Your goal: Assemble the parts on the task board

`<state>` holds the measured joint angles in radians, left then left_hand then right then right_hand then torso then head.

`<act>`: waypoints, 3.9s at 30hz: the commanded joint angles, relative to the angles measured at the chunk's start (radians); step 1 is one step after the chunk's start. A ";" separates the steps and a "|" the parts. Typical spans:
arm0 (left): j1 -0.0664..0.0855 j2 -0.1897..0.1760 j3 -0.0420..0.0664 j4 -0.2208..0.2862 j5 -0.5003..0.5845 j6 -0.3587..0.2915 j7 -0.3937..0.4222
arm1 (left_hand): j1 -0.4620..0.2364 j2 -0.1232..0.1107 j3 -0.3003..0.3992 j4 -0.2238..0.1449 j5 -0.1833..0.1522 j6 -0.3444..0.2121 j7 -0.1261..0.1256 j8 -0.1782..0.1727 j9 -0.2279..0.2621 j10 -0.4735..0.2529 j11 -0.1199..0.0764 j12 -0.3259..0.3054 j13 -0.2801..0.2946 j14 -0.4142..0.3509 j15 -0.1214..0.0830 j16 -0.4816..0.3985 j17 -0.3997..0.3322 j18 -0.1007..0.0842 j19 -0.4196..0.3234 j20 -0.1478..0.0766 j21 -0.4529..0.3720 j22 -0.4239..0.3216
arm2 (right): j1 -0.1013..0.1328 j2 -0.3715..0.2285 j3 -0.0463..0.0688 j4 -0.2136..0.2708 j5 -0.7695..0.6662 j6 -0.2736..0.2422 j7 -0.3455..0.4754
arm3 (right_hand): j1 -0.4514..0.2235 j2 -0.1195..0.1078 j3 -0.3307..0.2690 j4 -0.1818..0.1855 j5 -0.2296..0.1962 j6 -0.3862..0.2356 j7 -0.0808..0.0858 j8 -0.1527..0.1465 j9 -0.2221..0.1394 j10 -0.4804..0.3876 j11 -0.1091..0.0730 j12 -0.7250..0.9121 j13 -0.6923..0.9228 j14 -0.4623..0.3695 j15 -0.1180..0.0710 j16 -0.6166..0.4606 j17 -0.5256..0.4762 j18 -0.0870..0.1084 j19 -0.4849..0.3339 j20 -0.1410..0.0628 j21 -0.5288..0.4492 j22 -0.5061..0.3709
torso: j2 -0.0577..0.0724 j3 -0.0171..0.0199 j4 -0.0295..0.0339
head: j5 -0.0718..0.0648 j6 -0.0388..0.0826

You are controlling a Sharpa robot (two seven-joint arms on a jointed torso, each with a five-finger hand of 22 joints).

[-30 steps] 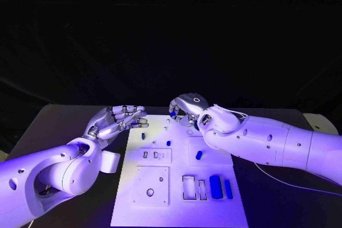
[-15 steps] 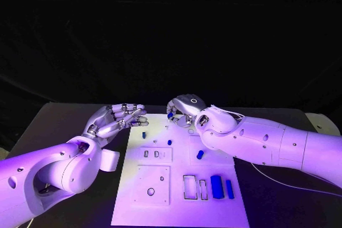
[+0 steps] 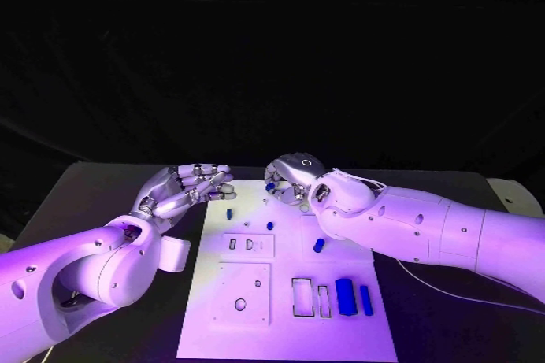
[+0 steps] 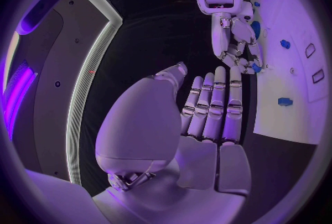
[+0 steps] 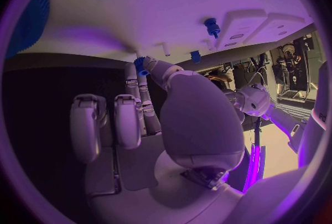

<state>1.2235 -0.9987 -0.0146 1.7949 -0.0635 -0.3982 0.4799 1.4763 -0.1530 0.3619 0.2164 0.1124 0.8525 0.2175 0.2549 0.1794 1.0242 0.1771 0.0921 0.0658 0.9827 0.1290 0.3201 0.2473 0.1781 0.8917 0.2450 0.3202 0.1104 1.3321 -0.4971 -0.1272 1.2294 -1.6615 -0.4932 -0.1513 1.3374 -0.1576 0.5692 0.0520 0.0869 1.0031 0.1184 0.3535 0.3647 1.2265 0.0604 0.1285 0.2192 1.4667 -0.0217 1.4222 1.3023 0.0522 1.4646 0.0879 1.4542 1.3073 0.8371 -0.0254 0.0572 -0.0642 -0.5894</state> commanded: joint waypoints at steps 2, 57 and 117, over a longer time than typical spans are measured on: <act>0.002 0.001 0.001 0.004 -0.004 0.019 0.008 | -0.001 -0.005 0.007 0.000 -0.007 -0.004 0.019 -0.004 -0.001 -0.001 0.004 -0.004 0.000 -0.003 0.005 -0.004 0.001 0.005 0.008 0.001 0.004 -0.001 | -0.003 0.005 -0.001 -0.010 -0.001 0.038 0.003 | 0.002 0.010 0.005 0.001 0.006 -0.003 -0.001 0.003 0.045 -0.008 -0.003 0.004 0.001 0.054 0.003 0.003 -0.001 -0.010 0.004 -0.001 -0.001 0.075 | 0.001 -0.0001 0.0016 | 0.000 -0.001; 0.005 -0.015 0.001 -0.012 -0.002 0.032 0.006 | -0.002 -0.006 0.009 -0.002 -0.007 -0.006 0.020 -0.005 -0.002 -0.001 0.005 -0.007 0.001 -0.006 0.006 -0.007 0.002 0.005 0.007 0.001 0.004 -0.002 | 0.025 -0.371 0.021 0.249 0.362 0.156 -0.009 | -0.003 -0.063 -0.280 0.147 0.110 -0.176 0.042 -0.096 0.119 0.159 0.016 1.194 1.131 0.092 0.025 0.127 0.208 -0.050 0.102 0.020 0.112 0.257 | -0.005 0.0165 -0.0277 | 0.004 0.010; 0.005 -0.014 0.000 -0.017 -0.002 0.042 -0.007 | -0.003 -0.005 0.015 -0.004 -0.007 -0.004 0.019 -0.006 -0.002 0.003 0.005 -0.011 0.001 -0.009 0.006 -0.009 0.005 0.005 0.006 0.001 0.003 -0.004 | -0.001 -0.287 0.012 0.211 0.115 0.005 -0.098 | 0.021 -0.027 -0.156 0.139 0.075 -0.049 0.007 -0.054 0.138 0.264 -0.014 1.346 1.266 0.100 0.001 0.143 0.251 -0.052 0.106 0.001 0.117 0.263 | -0.006 0.0146 -0.0290 | 0.002 -0.004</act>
<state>1.2276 -1.0148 -0.0148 1.7772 -0.0631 -0.3770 0.4696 1.4763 -0.1530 0.3702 0.2138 0.1080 0.8525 0.2175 0.2550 0.1791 1.0242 0.1771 0.0880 0.0658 0.9791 0.1326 0.3161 0.2517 0.1780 0.8916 0.2450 0.3202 0.1076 1.3317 -0.7827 -0.1153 1.4342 -1.4687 -0.4236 -0.2220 1.3711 -0.1853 0.4089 0.1887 0.1528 0.9060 0.1626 0.2946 0.4881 1.4617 0.0519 1.4714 1.3077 1.4647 -0.0130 1.5616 1.3075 0.0068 1.4662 0.0965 1.5665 1.3081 0.8315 -0.0109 0.0279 -0.0638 -0.5945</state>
